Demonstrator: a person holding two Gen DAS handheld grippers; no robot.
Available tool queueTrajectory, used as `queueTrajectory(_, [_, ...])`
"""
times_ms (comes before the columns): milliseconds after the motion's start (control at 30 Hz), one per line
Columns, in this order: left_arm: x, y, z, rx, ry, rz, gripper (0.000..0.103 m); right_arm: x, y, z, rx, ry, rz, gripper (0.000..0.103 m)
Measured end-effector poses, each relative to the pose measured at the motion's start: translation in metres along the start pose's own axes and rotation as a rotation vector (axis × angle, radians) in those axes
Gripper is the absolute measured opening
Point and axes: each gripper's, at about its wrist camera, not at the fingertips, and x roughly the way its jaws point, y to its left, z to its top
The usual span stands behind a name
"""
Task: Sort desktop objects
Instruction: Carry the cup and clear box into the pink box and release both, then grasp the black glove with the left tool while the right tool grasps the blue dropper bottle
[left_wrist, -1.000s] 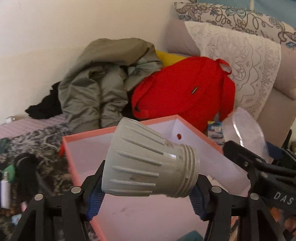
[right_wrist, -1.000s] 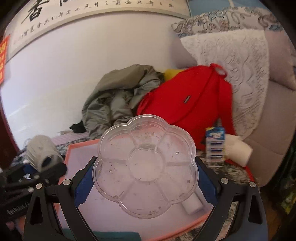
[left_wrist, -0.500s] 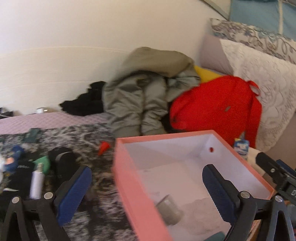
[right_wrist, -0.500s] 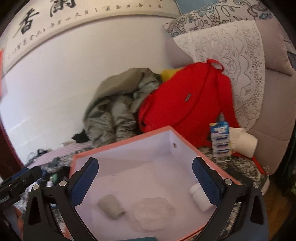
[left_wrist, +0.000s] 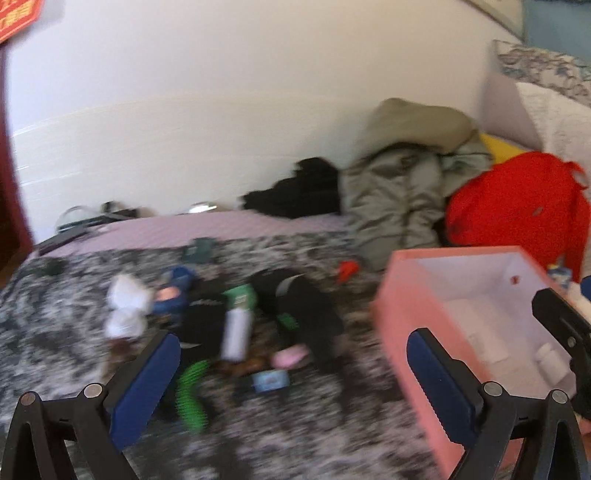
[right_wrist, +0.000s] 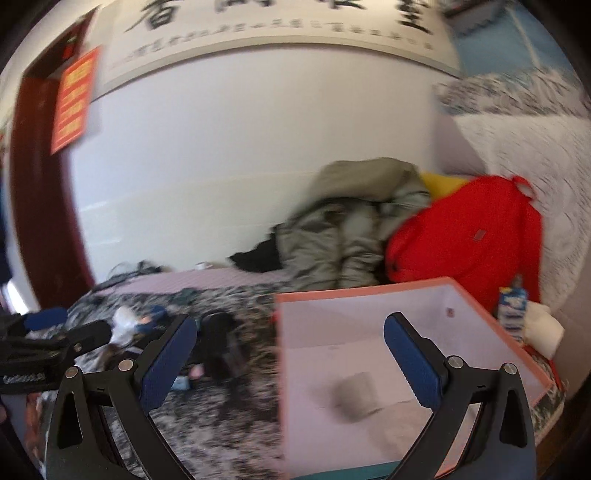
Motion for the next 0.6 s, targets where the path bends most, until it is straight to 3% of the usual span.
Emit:
queueTrajectory(267, [0.0,0.066,-0.029,-0.002,0.077,0.131,0.101,0.024,0.093,-0.019,-0.091,0.073,0.145,0.103])
queueTrajectory(433, [0.028,0.093,-0.057,0.004,0.174,0.177,0.101,0.061,0.134,-0.044,-0.074,0.21,0.211,0.103])
queueTrajectory(600, [0.064,0.112,-0.077,-0.037,0.257,0.19,0.101,0.105,0.149,-0.067,-0.06,0.337,0.178,0.103])
